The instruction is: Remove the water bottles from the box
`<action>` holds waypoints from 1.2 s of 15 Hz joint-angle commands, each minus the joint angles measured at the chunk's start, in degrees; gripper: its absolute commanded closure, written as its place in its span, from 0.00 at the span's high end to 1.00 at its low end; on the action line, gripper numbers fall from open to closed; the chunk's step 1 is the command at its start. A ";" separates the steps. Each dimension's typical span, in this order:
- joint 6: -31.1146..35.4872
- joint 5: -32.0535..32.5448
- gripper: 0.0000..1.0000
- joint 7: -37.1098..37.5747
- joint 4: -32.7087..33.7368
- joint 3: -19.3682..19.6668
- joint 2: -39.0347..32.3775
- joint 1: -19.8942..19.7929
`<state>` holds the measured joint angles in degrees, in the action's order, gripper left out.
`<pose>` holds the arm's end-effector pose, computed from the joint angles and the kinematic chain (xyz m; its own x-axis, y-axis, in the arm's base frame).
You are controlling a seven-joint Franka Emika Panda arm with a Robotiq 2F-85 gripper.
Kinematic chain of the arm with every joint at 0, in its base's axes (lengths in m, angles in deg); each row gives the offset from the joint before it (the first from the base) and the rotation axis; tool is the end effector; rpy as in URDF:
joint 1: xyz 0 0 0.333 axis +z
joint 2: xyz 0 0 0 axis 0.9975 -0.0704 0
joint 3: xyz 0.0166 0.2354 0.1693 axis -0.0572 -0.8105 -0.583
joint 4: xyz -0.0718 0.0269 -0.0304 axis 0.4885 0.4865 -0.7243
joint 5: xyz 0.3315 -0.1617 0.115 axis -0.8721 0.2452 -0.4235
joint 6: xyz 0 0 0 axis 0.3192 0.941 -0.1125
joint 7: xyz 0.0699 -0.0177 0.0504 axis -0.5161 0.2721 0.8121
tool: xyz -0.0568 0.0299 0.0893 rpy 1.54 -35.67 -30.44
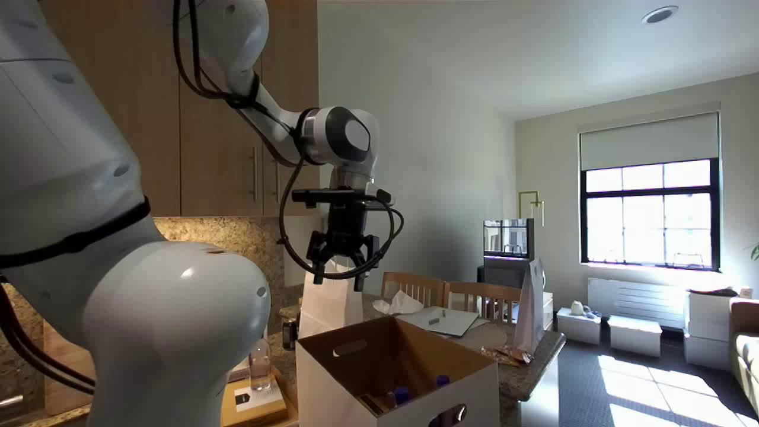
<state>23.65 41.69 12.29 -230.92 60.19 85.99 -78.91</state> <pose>0.3536 0.0679 0.4142 0.9685 0.1561 -0.1942 0.1502 -0.9876 -0.0446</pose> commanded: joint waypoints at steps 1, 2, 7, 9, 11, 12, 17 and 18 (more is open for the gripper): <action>-0.10 -0.21 1.00 -0.20 0.07 -0.45 -0.01 -0.50; -0.10 -0.21 1.00 -0.20 0.08 -0.45 -0.01 -0.50; -0.10 -0.21 1.00 -0.20 0.08 -0.45 -0.01 -0.50; -0.10 -0.21 1.00 -0.20 0.08 -0.45 -0.01 -0.50; -0.10 -0.21 1.00 -0.20 0.08 -0.45 -0.01 -0.50; -0.10 -0.21 1.00 -0.20 0.08 -0.45 -0.01 -0.50; -0.09 -2.79 1.00 0.67 2.29 0.70 -1.22 -0.99; 1.79 -4.40 1.00 1.79 1.88 1.50 -1.03 -1.74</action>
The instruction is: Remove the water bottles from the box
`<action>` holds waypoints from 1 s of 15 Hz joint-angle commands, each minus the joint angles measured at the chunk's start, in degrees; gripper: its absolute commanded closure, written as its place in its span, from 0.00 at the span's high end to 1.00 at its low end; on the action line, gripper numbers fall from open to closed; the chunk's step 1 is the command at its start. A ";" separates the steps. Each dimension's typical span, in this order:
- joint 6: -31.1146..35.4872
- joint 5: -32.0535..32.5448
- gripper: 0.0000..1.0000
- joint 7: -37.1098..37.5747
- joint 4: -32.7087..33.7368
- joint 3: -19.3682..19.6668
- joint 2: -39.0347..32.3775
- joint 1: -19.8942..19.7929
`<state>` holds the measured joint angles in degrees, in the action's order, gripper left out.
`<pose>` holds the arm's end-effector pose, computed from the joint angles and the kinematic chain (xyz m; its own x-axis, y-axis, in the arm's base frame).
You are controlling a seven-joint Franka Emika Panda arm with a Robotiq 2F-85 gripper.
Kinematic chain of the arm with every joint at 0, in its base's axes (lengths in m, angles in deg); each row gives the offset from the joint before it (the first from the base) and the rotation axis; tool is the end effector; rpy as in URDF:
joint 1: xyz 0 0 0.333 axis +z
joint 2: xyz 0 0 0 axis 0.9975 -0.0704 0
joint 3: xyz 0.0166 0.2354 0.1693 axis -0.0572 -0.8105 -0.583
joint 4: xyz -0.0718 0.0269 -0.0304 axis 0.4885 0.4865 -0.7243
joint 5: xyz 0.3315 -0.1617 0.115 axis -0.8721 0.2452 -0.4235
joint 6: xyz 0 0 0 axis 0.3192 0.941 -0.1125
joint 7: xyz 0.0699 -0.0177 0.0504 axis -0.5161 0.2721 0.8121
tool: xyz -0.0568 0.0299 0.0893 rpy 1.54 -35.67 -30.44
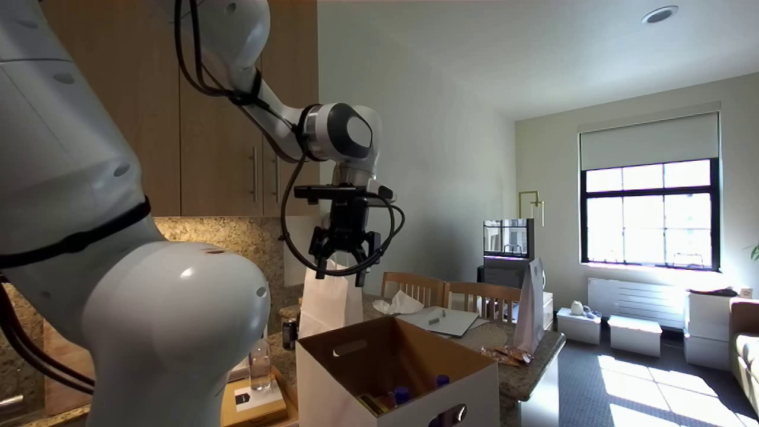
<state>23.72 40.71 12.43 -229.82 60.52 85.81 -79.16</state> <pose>0.3584 0.0667 0.4218 0.9738 0.1421 -0.1773 0.1329 -0.9891 -0.0631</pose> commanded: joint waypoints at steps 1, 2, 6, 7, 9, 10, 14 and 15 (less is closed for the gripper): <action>3.24 -5.11 1.00 3.02 0.57 1.59 -0.81 -1.97; 4.97 -6.14 1.00 3.76 0.13 2.12 -1.35 -2.76; 11.14 -10.53 1.00 5.98 -3.72 4.75 -2.23 -5.96; 12.73 -12.13 1.00 6.69 -4.97 5.10 -2.36 -6.44; 18.05 -16.07 1.00 9.22 -8.43 4.54 -3.19 -6.66; 22.17 -18.43 1.00 11.02 -9.98 3.61 -4.34 -6.17; 40.64 -24.53 1.00 16.75 -13.88 0.48 -8.74 -4.85; 45.20 -24.69 1.00 18.23 -14.72 -0.10 -9.76 -4.88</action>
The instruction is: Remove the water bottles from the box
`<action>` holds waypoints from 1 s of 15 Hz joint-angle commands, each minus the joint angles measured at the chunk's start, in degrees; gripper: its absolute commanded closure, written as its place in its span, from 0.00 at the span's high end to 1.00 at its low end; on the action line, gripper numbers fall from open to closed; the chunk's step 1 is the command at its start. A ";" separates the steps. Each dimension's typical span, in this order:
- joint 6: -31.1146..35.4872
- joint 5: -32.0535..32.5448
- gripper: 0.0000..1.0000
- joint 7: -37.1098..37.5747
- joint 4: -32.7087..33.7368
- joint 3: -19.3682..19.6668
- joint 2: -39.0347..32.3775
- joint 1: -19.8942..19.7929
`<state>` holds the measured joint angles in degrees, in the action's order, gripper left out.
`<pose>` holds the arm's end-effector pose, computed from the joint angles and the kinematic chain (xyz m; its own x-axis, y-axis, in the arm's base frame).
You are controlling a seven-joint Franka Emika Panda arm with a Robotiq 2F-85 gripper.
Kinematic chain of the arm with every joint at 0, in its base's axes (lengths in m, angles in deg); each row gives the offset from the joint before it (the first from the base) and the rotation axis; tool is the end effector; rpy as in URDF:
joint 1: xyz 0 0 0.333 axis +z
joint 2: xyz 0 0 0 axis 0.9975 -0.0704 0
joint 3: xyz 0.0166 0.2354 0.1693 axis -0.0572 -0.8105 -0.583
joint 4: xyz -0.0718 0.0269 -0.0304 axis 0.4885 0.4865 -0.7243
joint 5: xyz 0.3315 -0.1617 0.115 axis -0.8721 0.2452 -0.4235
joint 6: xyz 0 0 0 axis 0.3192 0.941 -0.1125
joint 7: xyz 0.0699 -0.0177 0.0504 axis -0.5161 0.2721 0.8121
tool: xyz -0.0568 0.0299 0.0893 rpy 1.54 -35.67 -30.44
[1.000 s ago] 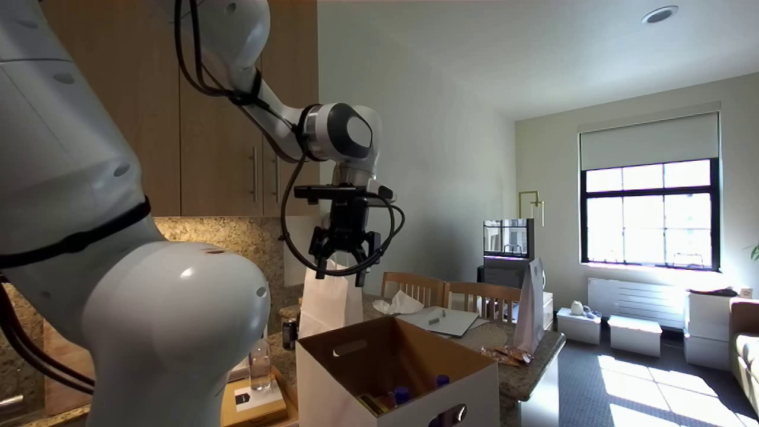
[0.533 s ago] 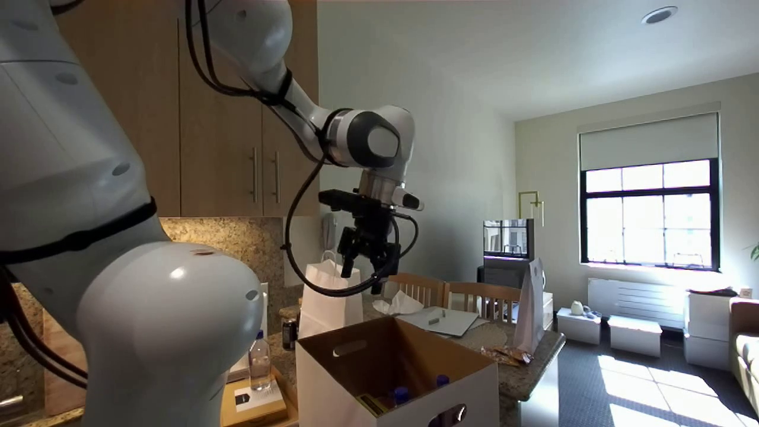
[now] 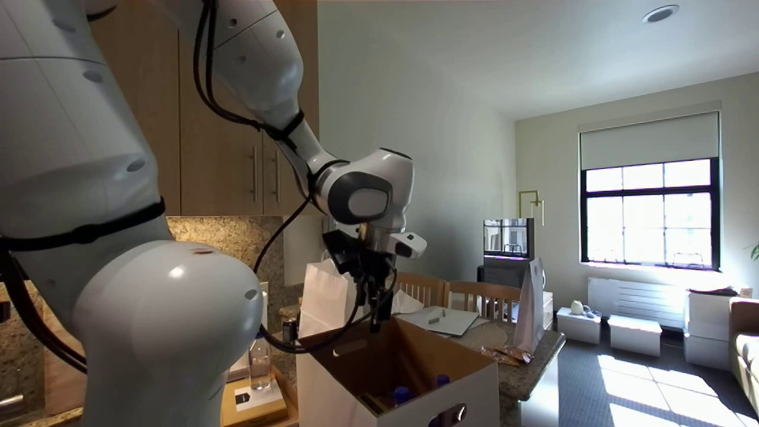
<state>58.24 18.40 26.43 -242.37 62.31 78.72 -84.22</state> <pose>0.3821 0.0197 0.3290 0.8629 -0.5024 -0.0540 -0.4908 -0.8078 -0.3265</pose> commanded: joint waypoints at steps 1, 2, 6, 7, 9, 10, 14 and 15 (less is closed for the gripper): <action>14.40 -0.67 1.00 6.17 -0.90 -2.21 -5.65 -0.88; 18.36 0.92 1.00 8.96 -1.28 -3.08 -7.36 -1.75; 29.34 14.71 1.00 25.81 -1.32 -13.08 -15.85 -11.02; 27.77 20.85 1.00 30.45 -1.32 -16.73 -16.28 -15.83; 18.84 28.87 1.00 37.83 -1.17 -14.76 -12.37 -14.39; 15.85 25.63 1.00 35.35 -1.05 -13.28 -11.23 -11.88; 2.88 11.78 1.00 21.54 2.72 -6.67 -8.94 -1.25; -0.22 10.84 1.00 20.25 4.05 -6.43 -10.12 -0.01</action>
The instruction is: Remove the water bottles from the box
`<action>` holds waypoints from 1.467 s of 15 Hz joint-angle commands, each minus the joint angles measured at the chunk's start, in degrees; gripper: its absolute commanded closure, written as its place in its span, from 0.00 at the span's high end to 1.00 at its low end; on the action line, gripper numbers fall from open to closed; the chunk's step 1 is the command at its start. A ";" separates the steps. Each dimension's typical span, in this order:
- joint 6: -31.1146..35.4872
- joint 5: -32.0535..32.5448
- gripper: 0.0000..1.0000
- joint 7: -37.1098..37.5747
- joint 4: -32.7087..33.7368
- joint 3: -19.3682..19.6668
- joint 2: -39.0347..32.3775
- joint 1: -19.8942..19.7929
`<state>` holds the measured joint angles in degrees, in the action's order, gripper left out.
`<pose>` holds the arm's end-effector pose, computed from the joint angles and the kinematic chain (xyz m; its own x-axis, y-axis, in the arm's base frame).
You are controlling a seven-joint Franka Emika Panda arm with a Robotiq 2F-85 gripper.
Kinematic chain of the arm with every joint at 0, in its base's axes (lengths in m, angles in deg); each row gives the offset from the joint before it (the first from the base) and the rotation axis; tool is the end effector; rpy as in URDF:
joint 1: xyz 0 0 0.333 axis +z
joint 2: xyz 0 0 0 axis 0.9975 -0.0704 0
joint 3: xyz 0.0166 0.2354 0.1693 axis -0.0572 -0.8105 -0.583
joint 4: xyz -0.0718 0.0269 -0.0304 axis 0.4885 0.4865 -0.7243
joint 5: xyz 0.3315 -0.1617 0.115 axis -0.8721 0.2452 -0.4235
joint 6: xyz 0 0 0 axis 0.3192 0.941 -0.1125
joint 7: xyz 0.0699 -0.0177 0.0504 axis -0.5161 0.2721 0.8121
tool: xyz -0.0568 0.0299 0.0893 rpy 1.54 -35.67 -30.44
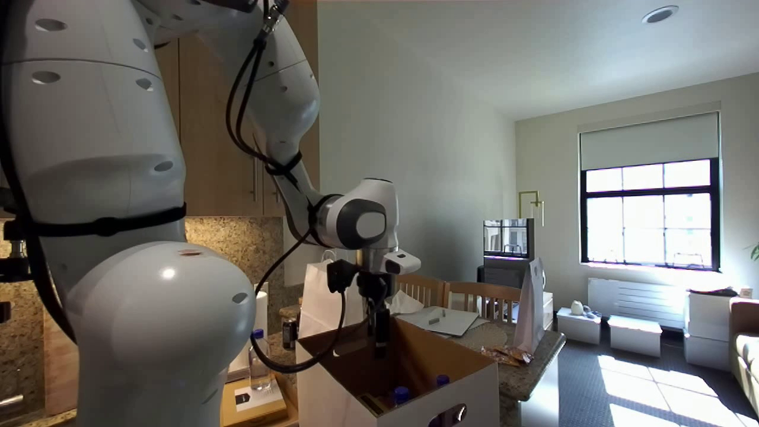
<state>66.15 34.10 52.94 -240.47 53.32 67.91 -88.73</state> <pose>0.3994 0.0424 0.2798 0.7369 -0.6759 -0.0111 -0.6732 -0.7324 -0.1020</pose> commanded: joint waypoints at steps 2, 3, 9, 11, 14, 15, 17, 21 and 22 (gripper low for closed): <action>-11.41 -1.03 1.00 -2.01 3.28 1.23 -0.59 4.16; -11.73 0.81 1.00 -0.23 3.69 0.91 -1.50 3.78; -4.56 12.45 1.00 11.38 3.24 1.11 -5.81 2.01; -3.72 12.73 1.00 12.07 3.91 1.82 -8.08 2.41; -0.16 15.19 1.00 14.48 3.62 2.64 -10.47 2.14; 0.66 16.22 1.00 15.25 3.75 3.22 -11.36 2.08; 2.68 19.68 1.00 18.45 3.73 4.70 -12.88 1.79; 2.70 18.02 1.00 17.54 5.09 6.93 -16.07 2.84; 2.78 18.29 1.00 17.75 5.43 7.19 -16.69 3.12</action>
<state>67.55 51.83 69.16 -236.11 59.68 53.75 -86.37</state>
